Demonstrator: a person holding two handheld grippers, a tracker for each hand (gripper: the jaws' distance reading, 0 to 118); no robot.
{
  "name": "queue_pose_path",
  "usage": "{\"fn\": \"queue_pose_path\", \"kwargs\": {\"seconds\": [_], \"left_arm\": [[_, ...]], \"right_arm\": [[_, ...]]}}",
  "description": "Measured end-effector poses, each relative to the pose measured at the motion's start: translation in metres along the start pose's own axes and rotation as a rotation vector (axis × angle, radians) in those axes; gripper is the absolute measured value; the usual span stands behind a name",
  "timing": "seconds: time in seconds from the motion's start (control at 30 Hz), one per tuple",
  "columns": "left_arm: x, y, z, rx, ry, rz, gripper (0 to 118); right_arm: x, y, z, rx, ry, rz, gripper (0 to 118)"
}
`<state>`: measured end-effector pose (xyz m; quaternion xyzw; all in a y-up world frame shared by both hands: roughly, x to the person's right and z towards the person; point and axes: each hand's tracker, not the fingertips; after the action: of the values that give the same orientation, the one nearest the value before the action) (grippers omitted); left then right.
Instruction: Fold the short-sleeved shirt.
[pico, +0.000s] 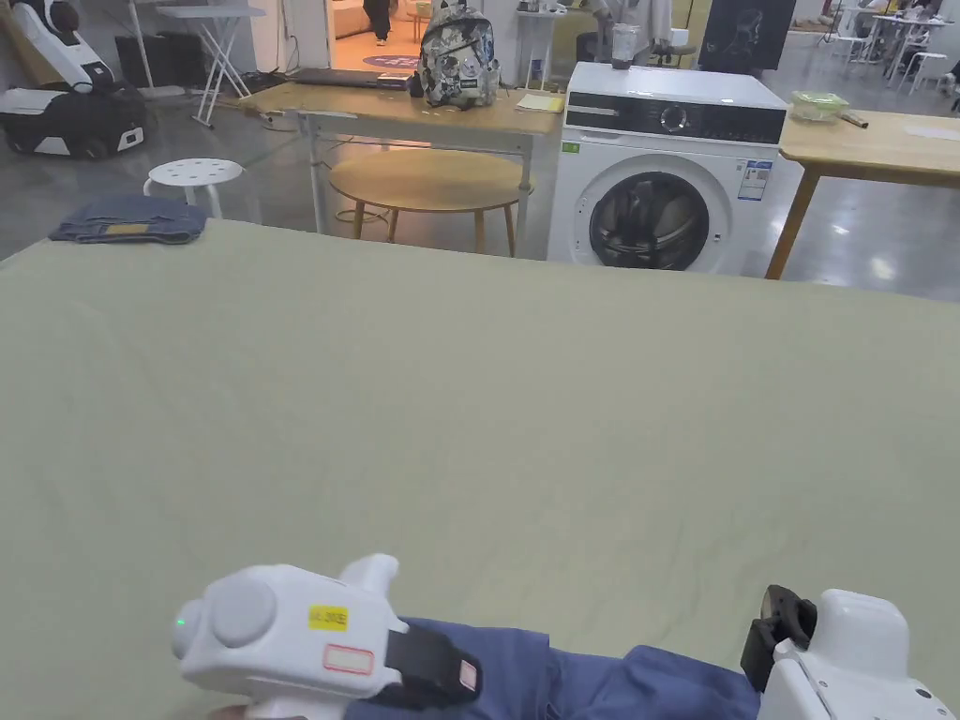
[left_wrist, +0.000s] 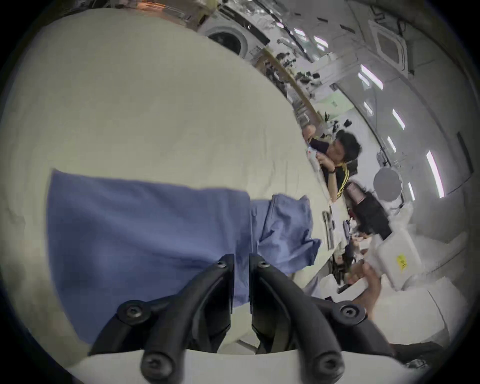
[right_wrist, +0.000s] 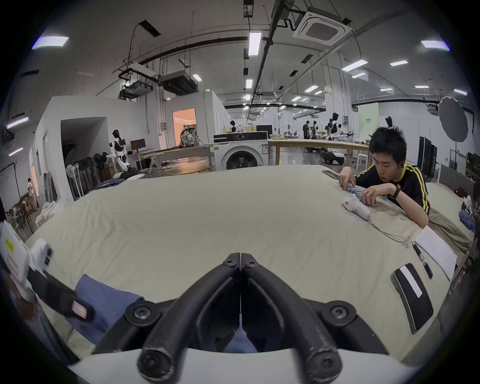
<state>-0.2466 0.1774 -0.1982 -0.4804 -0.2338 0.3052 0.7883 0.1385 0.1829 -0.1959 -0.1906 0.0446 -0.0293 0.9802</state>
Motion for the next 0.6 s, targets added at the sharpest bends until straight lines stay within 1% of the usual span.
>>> {"fn": "queue_pose_path", "kwargs": {"seconds": [0.17, 0.23, 0.27, 0.37, 0.43, 0.53, 0.6], "left_arm": [[-0.032, 0.013, 0.054, 0.096, 0.09, 0.015, 24], [-0.052, 0.015, 0.067, 0.097, 0.08, 0.041, 28], [-0.057, 0.015, 0.07, 0.099, 0.074, 0.051, 28], [-0.077, 0.014, 0.075, 0.089, 0.056, 0.082, 44], [-0.089, 0.011, 0.069, 0.063, 0.094, 0.102, 67], [-0.104, 0.002, 0.045, 0.019, 0.081, 0.149, 66], [-0.113, -0.003, 0.03, -0.022, 0.035, 0.175, 66]], "right_arm": [[-0.006, 0.003, -0.002, 0.006, 0.014, 0.006, 0], [-0.007, 0.001, -0.006, 0.005, 0.02, 0.011, 0], [-0.008, 0.0, -0.007, 0.004, 0.021, 0.013, 0], [-0.012, 0.001, -0.007, 0.0, 0.028, 0.014, 0], [-0.015, 0.001, -0.007, -0.002, 0.031, 0.017, 0], [-0.016, -0.002, -0.011, -0.003, 0.035, 0.021, 0], [-0.016, -0.002, -0.012, -0.006, 0.036, 0.022, 0]]}}
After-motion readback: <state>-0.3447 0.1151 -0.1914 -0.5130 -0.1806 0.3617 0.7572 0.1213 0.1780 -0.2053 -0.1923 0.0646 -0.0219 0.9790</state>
